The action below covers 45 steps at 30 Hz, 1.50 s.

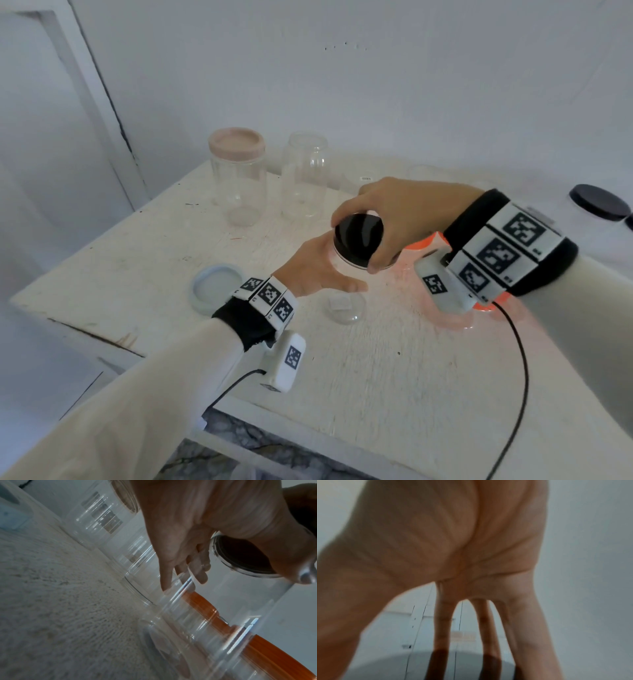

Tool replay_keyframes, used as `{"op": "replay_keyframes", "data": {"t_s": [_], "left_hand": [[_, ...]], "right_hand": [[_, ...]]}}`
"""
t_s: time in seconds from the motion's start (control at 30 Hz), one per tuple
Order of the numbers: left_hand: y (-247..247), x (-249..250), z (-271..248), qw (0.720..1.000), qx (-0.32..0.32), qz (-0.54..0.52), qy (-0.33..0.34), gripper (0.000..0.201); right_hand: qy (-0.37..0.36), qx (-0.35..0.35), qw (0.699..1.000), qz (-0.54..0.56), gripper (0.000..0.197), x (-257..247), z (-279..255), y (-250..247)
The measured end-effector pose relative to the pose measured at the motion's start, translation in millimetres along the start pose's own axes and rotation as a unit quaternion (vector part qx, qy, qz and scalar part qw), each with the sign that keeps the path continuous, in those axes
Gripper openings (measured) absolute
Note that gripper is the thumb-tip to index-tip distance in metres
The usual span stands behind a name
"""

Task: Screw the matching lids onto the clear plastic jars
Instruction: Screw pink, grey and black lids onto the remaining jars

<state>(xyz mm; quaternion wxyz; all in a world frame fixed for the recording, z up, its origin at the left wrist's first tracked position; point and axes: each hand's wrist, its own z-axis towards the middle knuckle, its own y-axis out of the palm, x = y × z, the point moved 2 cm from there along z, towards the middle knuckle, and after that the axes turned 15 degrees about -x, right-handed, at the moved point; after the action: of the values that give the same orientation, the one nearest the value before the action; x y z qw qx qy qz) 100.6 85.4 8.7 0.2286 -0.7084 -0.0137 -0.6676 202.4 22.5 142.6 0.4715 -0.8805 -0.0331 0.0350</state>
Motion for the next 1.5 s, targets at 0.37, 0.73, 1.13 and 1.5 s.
{"op": "replay_keyframes", "data": {"t_s": [0.37,0.73,1.13,1.5], "left_hand": [[-2,-2,1,1.0,-0.009,0.008,-0.002,0.075],[3,-1,-3,1.0,-0.002,-0.011,0.008,0.073],[6,3,-5,1.0,-0.001,-0.018,-0.006,0.069],[7,2,-3,1.0,-0.002,0.002,-0.008,0.08]], "right_hand": [[0.04,-0.04,0.998,-0.021,0.079,-1,-2,1],[0.071,0.112,0.991,-0.015,0.063,-5,6,12],[0.018,0.07,0.997,0.015,0.058,-1,4,12],[-0.011,-0.006,1.0,-0.002,0.066,2,0,7]]}}
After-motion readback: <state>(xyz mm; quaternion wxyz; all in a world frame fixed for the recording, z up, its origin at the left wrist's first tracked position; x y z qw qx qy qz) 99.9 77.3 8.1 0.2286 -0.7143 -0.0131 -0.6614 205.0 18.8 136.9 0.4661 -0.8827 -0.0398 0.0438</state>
